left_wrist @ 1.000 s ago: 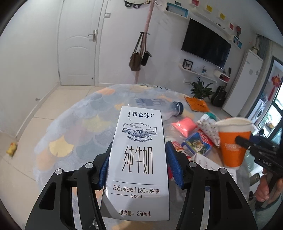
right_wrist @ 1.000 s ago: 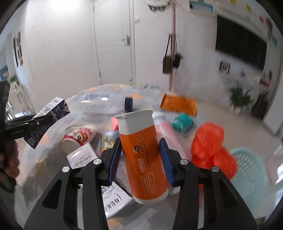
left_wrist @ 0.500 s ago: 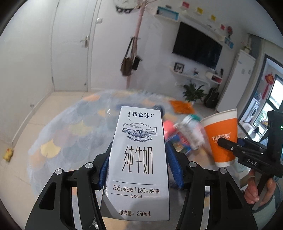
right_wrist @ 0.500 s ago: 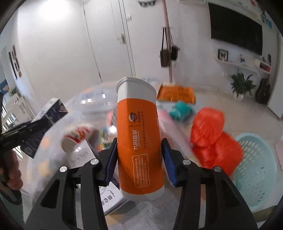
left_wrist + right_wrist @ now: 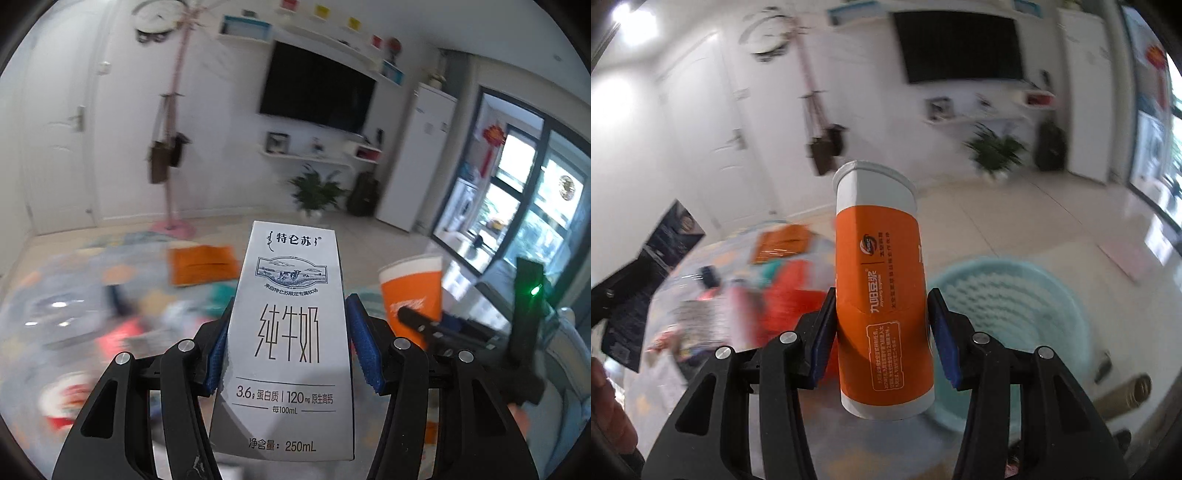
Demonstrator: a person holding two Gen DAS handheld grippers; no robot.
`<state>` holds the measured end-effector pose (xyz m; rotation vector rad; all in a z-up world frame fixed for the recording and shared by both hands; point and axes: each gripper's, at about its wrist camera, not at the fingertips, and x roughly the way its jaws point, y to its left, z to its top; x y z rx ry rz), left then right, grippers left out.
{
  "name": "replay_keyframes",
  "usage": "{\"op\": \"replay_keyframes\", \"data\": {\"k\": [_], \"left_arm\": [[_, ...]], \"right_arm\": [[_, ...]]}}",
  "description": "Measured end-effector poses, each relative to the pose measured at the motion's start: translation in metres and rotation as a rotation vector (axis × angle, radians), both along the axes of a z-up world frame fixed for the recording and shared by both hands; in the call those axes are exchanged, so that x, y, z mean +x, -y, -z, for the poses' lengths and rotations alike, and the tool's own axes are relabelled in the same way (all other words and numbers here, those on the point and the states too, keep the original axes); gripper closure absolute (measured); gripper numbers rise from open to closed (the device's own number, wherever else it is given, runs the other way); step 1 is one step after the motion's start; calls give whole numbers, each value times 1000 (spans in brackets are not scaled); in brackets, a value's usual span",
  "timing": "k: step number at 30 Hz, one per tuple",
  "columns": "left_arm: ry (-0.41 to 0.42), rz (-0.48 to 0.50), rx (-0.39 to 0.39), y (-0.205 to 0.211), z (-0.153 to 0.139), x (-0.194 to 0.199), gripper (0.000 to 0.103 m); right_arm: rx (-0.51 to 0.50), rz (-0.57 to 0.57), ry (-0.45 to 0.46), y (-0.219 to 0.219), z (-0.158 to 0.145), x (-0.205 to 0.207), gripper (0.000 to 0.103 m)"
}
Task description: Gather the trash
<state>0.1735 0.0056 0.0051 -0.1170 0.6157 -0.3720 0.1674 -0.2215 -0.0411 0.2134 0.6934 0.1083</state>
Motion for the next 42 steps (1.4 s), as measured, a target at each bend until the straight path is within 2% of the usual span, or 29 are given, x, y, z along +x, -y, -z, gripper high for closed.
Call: {"op": "replay_keyframes", "data": {"k": [3,8,14,17,20,25,29,32,37,42], "left_arm": [[-21,47,-1,35,14,18,48],[-84,101,15,85,41,47,48],[-151,162,30,111,71,62,46],[-172,159,49,117,82,65,32],[-177,156,48,116,84,63,31],[-158,132,53,107,80,55,31],[-129,92,57,91,71,41,31],[-99,39,63,77,59,24,31],[-57,-105,70,30,45,-14,31],[-98,-177,85,-10,46,-40,31]], "right_arm": [[11,70,-43,36,19,5,58],[34,140,-86,69,40,6,57],[64,163,-173,92,72,20,53],[82,168,-211,97,84,25,48],[79,181,-214,102,86,24,45],[84,174,-201,105,82,17,45],[80,131,-166,95,67,12,45],[70,87,-138,81,54,6,45],[57,-7,-76,48,34,-7,45],[45,-109,-48,9,23,-17,45]]}}
